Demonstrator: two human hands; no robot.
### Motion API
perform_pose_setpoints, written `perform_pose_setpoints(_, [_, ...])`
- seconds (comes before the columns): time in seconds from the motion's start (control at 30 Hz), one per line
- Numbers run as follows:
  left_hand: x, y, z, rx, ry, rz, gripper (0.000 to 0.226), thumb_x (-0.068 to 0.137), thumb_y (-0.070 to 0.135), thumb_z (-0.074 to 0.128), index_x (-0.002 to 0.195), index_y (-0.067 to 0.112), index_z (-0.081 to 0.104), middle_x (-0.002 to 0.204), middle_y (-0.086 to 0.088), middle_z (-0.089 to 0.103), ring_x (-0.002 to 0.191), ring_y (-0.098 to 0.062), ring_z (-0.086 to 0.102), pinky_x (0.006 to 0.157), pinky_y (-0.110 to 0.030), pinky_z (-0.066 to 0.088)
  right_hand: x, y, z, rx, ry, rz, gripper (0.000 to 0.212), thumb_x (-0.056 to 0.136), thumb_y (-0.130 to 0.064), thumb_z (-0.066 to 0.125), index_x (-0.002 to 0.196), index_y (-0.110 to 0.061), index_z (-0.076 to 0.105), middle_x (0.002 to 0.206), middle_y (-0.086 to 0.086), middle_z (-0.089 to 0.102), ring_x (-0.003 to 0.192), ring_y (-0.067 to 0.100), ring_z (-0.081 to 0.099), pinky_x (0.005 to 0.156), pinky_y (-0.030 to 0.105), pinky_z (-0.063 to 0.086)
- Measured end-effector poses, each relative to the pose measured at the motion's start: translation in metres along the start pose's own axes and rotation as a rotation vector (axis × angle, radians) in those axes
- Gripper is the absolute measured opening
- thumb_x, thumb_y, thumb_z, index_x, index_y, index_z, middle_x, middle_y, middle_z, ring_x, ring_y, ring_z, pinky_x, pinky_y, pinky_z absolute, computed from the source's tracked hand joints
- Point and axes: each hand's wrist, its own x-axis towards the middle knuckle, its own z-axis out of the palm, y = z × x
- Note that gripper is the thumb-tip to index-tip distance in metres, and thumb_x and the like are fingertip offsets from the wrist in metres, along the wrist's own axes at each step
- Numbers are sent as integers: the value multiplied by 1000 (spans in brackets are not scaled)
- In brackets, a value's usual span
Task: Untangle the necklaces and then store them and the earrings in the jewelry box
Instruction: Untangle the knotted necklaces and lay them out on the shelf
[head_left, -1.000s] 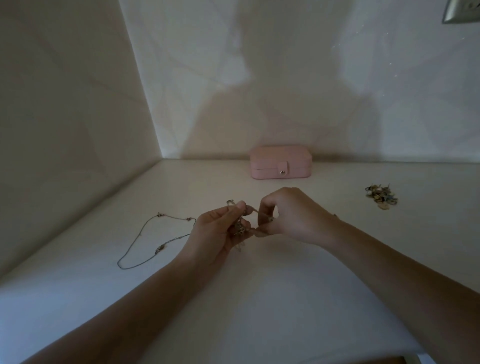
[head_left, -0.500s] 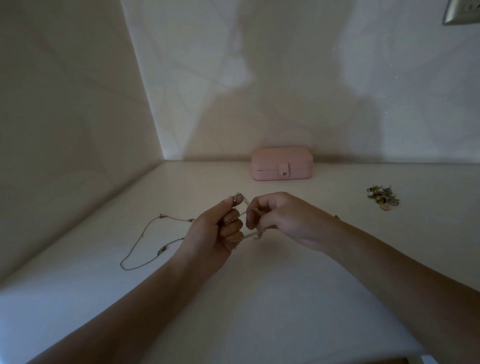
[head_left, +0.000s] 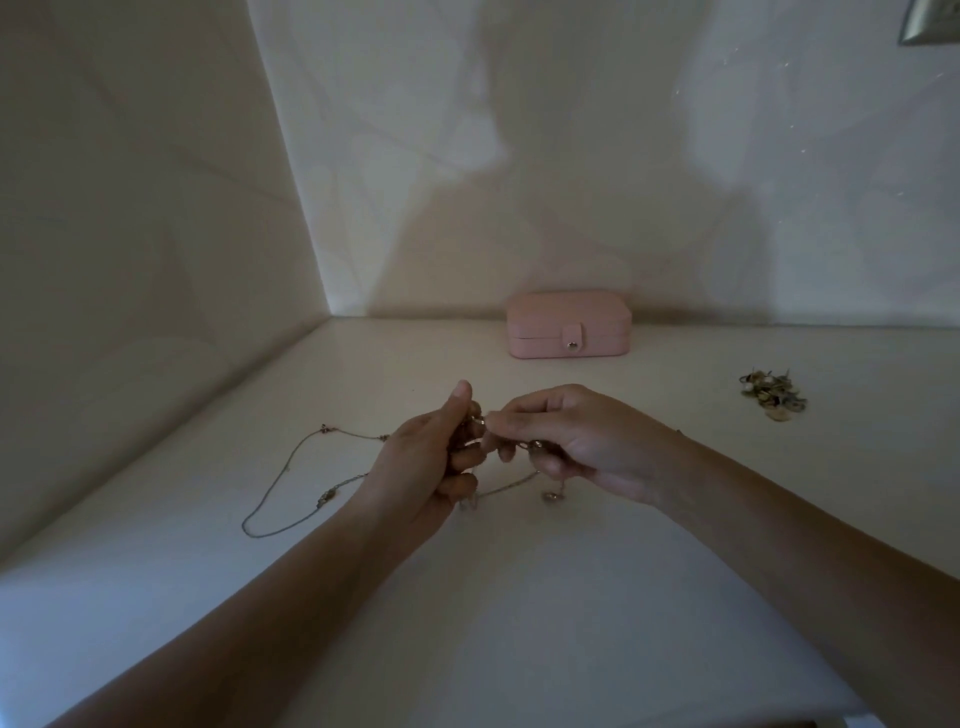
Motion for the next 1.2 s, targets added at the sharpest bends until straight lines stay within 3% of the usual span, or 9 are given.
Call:
perform_pose_setpoints(0.17, [-1, 2, -4, 96, 36, -11, 31, 95, 39, 47, 83, 11, 54, 68, 4, 52, 46, -4, 30, 37, -14, 22, -2, -7, -15, 172, -55, 71, 28, 79, -32, 64, 55, -19, 69, 87, 7, 64, 88, 23, 62, 80, 32, 51])
perform_pose_setpoints(0.33, [-3, 2, -3, 254, -112, -37, 31, 72, 40, 66, 86, 13, 61, 67, 3, 39, 47, -5, 22, 36, -14, 20, 1, -4, -24, 222, 16, 65, 19, 73, -26, 66, 59, -13, 67, 76, 7, 68, 79, 19, 65, 92, 34, 50])
perform_pose_setpoints(0.4, [-4, 1, -2, 255, -128, -24, 20, 72, 30, 68, 81, 14, 62, 63, 4, 32, 46, -5, 21, 36, -13, 20, 3, -3, -24, 273, 15, 44, 17, 75, -24, 63, 65, -10, 67, 69, 5, 66, 72, 17, 64, 86, 31, 53])
perform_pose_setpoints(0.53, [-5, 4, -3, 143, -130, 12, 21, 76, 30, 63, 88, 13, 61, 79, 5, 56, 55, -5, 45, 41, -14, 31, 2, -4, -19, 391, -54, 35, 17, 82, -22, 59, 74, -8, 68, 51, -1, 46, 49, 11, 49, 64, 26, 54])
perform_pose_setpoints(0.67, [-4, 4, -2, 58, -170, -25, 39, 79, 34, 58, 111, 12, 65, 87, 0, 61, 69, -11, 60, 52, -22, 47, 3, -4, -16, 400, -113, 75, 23, 86, -24, 53, 91, -8, 70, 49, -8, 27, 43, 3, 24, 41, 15, 31])
perform_pose_setpoints(0.87, [-3, 1, -4, 85, -208, -15, 30, 78, 32, 61, 98, 9, 65, 86, -2, 64, 79, -14, 65, 64, -27, 56, 1, -6, -20, 419, -157, 83, 27, 89, -23, 49, 103, -14, 71, 48, -8, 23, 39, 1, 21, 35, 13, 18])
perform_pose_setpoints(1.03, [-3, -5, -1, 335, -200, 26, 26, 74, 29, 67, 93, 11, 66, 82, -6, 61, 70, -14, 58, 55, -22, 48, -1, -10, -30, 504, -191, 57, 34, 90, -20, 45, 113, -20, 70, 47, -8, 25, 37, 0, 23, 31, 11, 17])
perform_pose_setpoints(1.13, [0, -7, -5, 443, -115, 91, 11, 85, 26, 64, 84, 20, 73, 76, -4, 60, 61, -16, 56, 51, -22, 45, -3, -13, -37, 501, -175, 78, 36, 89, -17, 44, 114, -20, 69, 47, -5, 28, 36, 0, 24, 30, 10, 16])
perform_pose_setpoints(1.2, [2, -7, -6, 446, -63, 117, 18, 91, 20, 58, 84, 18, 74, 77, -3, 61, 60, -12, 58, 51, -20, 48, -4, -13, -39, 486, -175, 86, 37, 89, -15, 43, 119, -20, 64, 50, -2, 33, 35, 0, 24, 28, 9, 16])
